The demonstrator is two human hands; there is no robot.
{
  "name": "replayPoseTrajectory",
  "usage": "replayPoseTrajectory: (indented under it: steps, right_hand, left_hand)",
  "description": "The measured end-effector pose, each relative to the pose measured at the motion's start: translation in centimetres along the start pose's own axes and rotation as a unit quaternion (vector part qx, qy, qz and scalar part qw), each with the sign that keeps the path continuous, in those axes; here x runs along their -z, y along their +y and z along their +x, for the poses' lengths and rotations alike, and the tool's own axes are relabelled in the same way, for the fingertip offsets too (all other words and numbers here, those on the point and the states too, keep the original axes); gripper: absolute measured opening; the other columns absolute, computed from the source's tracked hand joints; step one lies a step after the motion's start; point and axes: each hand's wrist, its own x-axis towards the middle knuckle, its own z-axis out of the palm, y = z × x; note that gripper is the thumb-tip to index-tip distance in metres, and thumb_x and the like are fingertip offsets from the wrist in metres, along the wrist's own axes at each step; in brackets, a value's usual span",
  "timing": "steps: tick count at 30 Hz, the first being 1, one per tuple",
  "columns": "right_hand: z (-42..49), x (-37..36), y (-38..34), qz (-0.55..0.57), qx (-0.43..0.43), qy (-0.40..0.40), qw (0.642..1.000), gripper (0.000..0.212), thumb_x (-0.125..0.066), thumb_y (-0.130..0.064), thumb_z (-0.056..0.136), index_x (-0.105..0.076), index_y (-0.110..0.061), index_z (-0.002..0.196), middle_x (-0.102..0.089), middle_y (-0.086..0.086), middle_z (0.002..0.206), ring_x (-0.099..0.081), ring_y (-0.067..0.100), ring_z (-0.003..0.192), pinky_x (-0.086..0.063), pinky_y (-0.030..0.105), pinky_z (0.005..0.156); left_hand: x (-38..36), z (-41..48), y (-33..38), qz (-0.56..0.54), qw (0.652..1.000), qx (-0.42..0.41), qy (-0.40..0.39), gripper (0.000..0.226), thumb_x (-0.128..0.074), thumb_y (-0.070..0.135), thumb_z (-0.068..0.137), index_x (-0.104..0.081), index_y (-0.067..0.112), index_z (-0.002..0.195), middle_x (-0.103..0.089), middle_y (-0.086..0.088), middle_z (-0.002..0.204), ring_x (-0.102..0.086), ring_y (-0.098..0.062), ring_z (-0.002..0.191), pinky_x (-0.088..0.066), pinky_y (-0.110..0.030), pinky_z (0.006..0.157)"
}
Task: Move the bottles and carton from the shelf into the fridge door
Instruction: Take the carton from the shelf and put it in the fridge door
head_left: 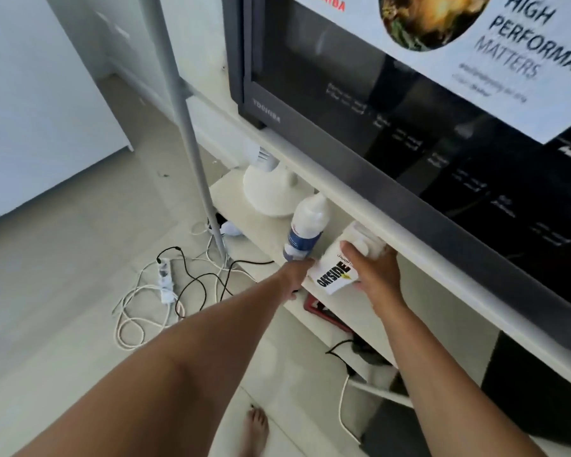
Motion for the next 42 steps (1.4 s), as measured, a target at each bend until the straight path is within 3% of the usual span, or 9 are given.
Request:
replayPoseTrajectory:
  steps: [4,8,12,16,22,25,29,35,42]
  right_hand:
    - [0.7,1.7,1.9,0.077,-0.016,-0.031,0.996,0.013,-0.078,-0.042,0.076,-0.071,-0.052,0.071,-0.075,-0.017,0.074,-0.073,0.007,0.076,-0.061,0.043,0.076]
    - [0.4,3.2,3.2,0.099,-0.025,-0.017,0.995,0.007,-0.079,-0.041,0.075,-0.073,-0.042,0.077,-0.077,-0.012,0.078,-0.073,0.006,0.078,-0.061,0.037,0.067]
    - [-1.7,3.9,3.3,0.128,-0.035,0.029,0.991,0.023,-0.085,-0.044,0.065,-0.068,-0.037,0.080,-0.077,-0.010,0.081,-0.074,0.012,0.079,-0.062,0.039,0.061]
    - [-4.2,4.5,1.9,0.140,-0.027,0.048,0.989,0.042,-0.082,-0.053,0.054,-0.063,-0.039,0.088,-0.075,-0.010,0.088,-0.072,0.014,0.085,-0.062,0.044,0.062]
    - [-11.5,6.2,0.5,0.125,-0.029,0.096,0.987,0.064,-0.081,-0.050,0.060,-0.052,-0.024,0.111,-0.070,-0.004,0.096,-0.071,0.019,0.086,-0.063,0.045,0.064]
    - [-16.2,7.0,0.6,0.136,-0.033,0.125,0.982,0.065,-0.082,-0.049,0.063,-0.050,-0.023,0.114,-0.070,-0.004,0.097,-0.071,0.017,0.084,-0.063,0.046,0.067]
    - [-22.7,8.4,1.5,0.153,-0.037,0.155,0.975,0.067,-0.082,-0.048,0.064,-0.049,-0.021,0.115,-0.070,-0.001,0.100,-0.070,0.018,0.086,-0.061,0.036,0.056]
    - [-31.7,12.4,5.4,0.162,-0.061,0.227,0.958,0.072,-0.080,-0.057,0.054,-0.052,-0.023,0.111,-0.070,-0.006,0.093,-0.071,0.014,0.082,-0.063,0.041,0.060]
    - [-42.3,20.0,13.9,0.185,-0.112,0.350,0.912,0.066,-0.076,-0.064,0.046,-0.051,-0.029,0.095,-0.068,-0.007,0.088,-0.070,0.015,0.079,-0.062,0.040,0.055]
  left_hand:
    - [-0.3,1.7,-0.2,-0.042,0.998,0.010,-0.035,0.076,-0.055,0.059,0.086,-0.034,0.018,0.147,-0.037,-0.009,0.154,-0.038,-0.033,0.139,-0.037,-0.047,0.109]
    - [-1.6,2.2,-0.6,-0.040,0.998,0.000,-0.046,0.081,-0.063,0.060,0.080,-0.037,0.019,0.144,-0.040,-0.009,0.151,-0.040,-0.032,0.136,-0.042,-0.044,0.098]
    - [-1.7,1.5,-1.6,-0.037,0.998,-0.016,-0.043,0.078,-0.070,0.059,0.074,-0.046,0.018,0.136,-0.049,-0.008,0.142,-0.046,-0.027,0.130,-0.042,-0.044,0.102]
    - [-1.4,-0.8,-2.4,-0.015,0.998,-0.026,-0.049,0.054,-0.070,0.063,0.071,-0.059,0.020,0.103,-0.058,-0.004,0.119,-0.053,-0.023,0.112,-0.042,-0.041,0.096]
    - [-0.7,-6.9,-4.5,0.049,0.993,-0.056,-0.086,0.054,-0.067,0.067,0.070,-0.057,0.023,0.100,-0.054,-0.003,0.118,-0.050,-0.023,0.116,-0.038,-0.043,0.099]
    - [-0.4,-10.3,-6.3,0.090,0.988,-0.070,-0.104,0.065,-0.069,0.069,0.065,-0.057,0.023,0.109,-0.056,-0.003,0.119,-0.052,-0.021,0.114,-0.034,-0.047,0.108]
    - [-0.9,-14.5,-9.3,0.136,0.980,-0.086,-0.117,0.058,-0.068,0.069,0.066,-0.058,0.022,0.099,-0.061,0.000,0.107,-0.056,-0.018,0.101,-0.035,-0.048,0.109]
    - [-4.5,-19.9,-14.5,0.213,0.961,-0.070,-0.159,0.085,-0.066,0.071,0.066,-0.051,0.018,0.131,-0.056,-0.006,0.132,-0.053,-0.024,0.116,-0.040,-0.043,0.096]
    - [-14.7,-24.4,-23.1,0.348,0.902,-0.056,-0.250,0.071,-0.062,0.071,0.070,-0.057,0.023,0.123,-0.059,-0.004,0.124,-0.053,-0.021,0.115,-0.035,-0.045,0.097]
